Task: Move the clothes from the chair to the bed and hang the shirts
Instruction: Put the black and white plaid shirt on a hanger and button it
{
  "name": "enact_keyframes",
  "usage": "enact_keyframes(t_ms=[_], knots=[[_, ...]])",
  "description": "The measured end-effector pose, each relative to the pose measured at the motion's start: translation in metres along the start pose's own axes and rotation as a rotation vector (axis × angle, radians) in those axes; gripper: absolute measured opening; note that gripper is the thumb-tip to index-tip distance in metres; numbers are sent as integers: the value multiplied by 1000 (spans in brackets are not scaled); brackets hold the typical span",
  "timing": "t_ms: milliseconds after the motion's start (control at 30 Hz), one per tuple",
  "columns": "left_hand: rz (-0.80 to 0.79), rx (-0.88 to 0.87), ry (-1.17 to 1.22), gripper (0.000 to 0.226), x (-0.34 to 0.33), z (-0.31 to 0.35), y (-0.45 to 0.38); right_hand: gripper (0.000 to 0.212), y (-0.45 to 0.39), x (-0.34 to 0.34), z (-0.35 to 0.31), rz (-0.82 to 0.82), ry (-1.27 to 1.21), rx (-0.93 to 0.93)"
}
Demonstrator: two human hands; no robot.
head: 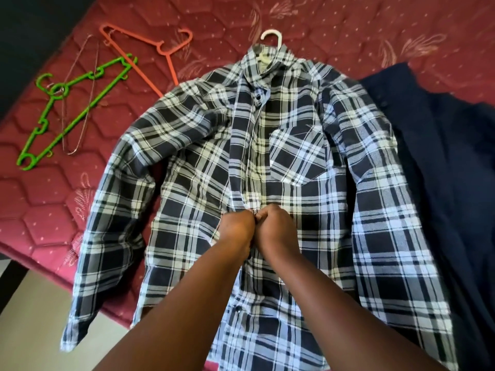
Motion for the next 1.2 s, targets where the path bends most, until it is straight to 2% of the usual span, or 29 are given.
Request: enact_keyframes(t_ms=[67, 133, 233, 300, 367, 433, 467, 533, 600, 700, 767, 867, 1033, 1200], knots=[[-19, -111, -139, 19, -1, 4, -2, 15, -3, 2, -2, -37, 68, 12], [7, -354, -401, 20, 3, 8, -4, 16, -5, 4, -3, -68, 98, 10], [109, -738, -857, 19, 9, 8, -6, 13, -9, -2, 2, -147, -5, -136], [101, -817, -1084, 18, 9, 3, -9, 13, -17, -3, 5, -236, 1, -251], [95, -770, -1191, 24, 10, 6, -9, 12, -27, 4, 3, -281, 140, -253], [110, -723, -1166, 23, 14, 22, -3, 11, -37, 19, -5, -218, 314, -161], [125, -727, -1131, 24, 18, 32, 0, 12, -43, 24, -12, -147, 324, -90], [144, -838, -993, 19, 21, 54, 9, 9, -48, 33, -28, -8, 142, 21], [91, -937, -775, 11, 25, 75, 14, 7, -55, 33, -46, 69, -68, 46], [-69, -813, -519, 20, 20, 93, -1, 9, -66, 17, -56, 48, -55, 44], [-98, -756, -557, 24, 16, 94, -16, 13, -71, 9, -55, 41, 1, 10], [-92, -798, -720, 24, 17, 85, -30, 19, -74, 6, -46, 39, -38, -30], [-33, -971, -768, 36, 19, 81, -26, 4, -66, 11, -28, 70, -386, -168], [7, -1125, -887, 32, 13, 79, -19, 19, -63, 14, -28, 36, -551, -200]])
Point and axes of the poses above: each hand's wrist, its own y-axis away from the middle knuckle, its own x-axis out of the back of the hand, z = x × y, the point moved 4 cm from there along -y, towards the middle knuckle, and after that the axes turned 5 degrees about x, right-handed, at the moved point
